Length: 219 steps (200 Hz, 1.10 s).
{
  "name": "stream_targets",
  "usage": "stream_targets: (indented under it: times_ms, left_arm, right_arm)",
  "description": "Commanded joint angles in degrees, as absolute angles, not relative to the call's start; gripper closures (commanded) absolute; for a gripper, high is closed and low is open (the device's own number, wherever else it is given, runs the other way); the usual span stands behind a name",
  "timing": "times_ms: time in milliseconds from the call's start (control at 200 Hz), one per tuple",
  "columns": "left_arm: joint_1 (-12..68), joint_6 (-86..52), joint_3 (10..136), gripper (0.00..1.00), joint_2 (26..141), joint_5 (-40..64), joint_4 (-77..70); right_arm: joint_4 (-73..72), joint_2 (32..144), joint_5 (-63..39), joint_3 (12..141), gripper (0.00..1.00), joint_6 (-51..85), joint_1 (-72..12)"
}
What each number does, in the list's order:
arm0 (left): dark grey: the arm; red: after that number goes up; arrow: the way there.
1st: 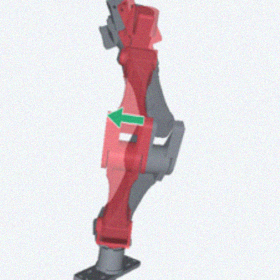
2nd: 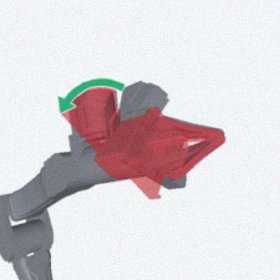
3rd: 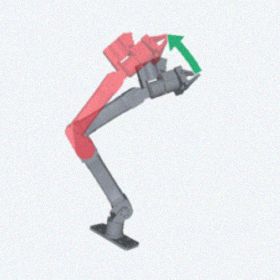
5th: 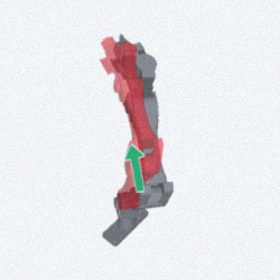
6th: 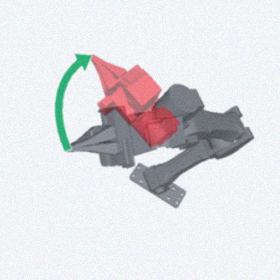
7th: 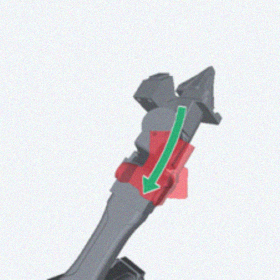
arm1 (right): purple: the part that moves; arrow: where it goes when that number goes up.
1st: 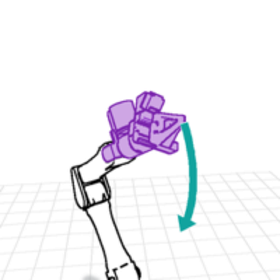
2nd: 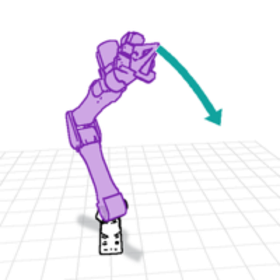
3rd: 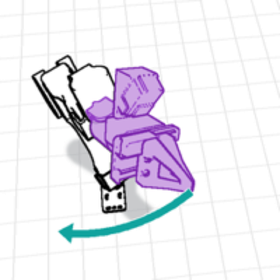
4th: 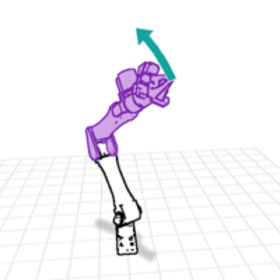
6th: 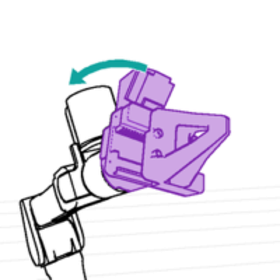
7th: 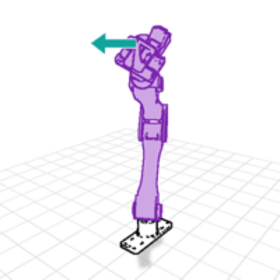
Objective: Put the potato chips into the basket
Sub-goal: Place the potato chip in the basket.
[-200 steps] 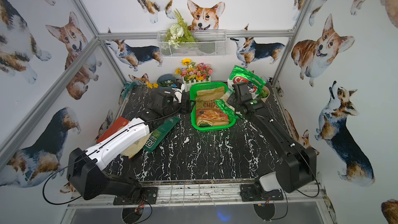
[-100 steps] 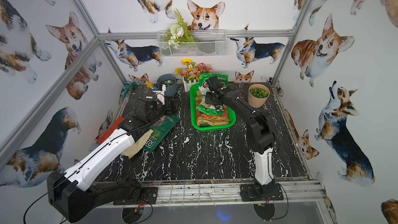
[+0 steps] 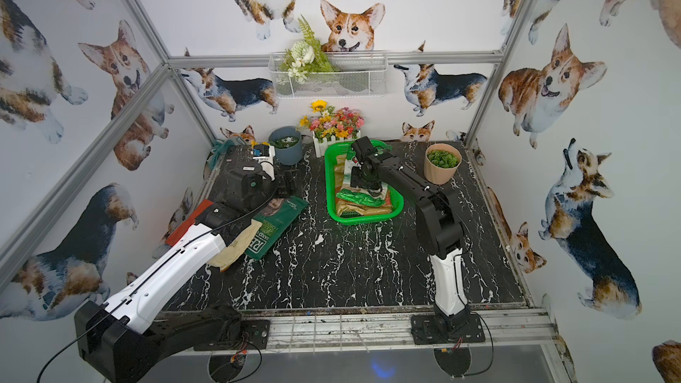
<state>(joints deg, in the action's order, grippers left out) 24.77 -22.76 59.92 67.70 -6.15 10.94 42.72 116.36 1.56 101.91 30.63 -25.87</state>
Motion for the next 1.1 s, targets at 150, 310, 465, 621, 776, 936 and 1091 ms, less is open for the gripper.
stream_targets:
  times_ms: [150, 310, 465, 621, 776, 936, 1091]
  left_arm:
    - [24.61, -25.26, 58.15, 0.25, 67.41, -5.73, 8.59]
    - [24.61, -26.19, 57.61, 0.25, 67.11, -5.71, 8.39]
    - [24.61, -25.81, 57.05, 0.25, 65.65, -6.36, 9.03]
    - [24.53, -25.20, 55.81, 0.25, 63.59, -8.31, 9.74]
    - [24.35, -25.75, 54.45, 0.25, 62.33, -8.87, 8.76]
    - [24.26, -26.19, 54.18, 0.25, 62.63, -9.09, 8.24]
    - [24.26, -26.32, 54.32, 0.25, 63.28, -8.88, 8.13]
  right_arm:
    - [41.70, 119.90, 7.24, 109.57, 0.40, 27.33, -24.37]
    - [42.05, 129.80, 4.54, 117.70, 0.40, 28.69, -22.61]
    - [41.00, 134.17, -2.89, 120.14, 0.43, 31.09, -22.91]
    - [38.49, 131.37, -6.04, 114.99, 0.44, 28.83, -25.61]
    - [34.38, 127.55, -11.24, 108.15, 0.47, 28.41, -25.79]
    - [33.73, 126.65, -12.88, 105.90, 0.47, 28.16, -25.60]
    - [34.49, 126.00, -10.88, 107.31, 0.45, 29.37, -25.23]
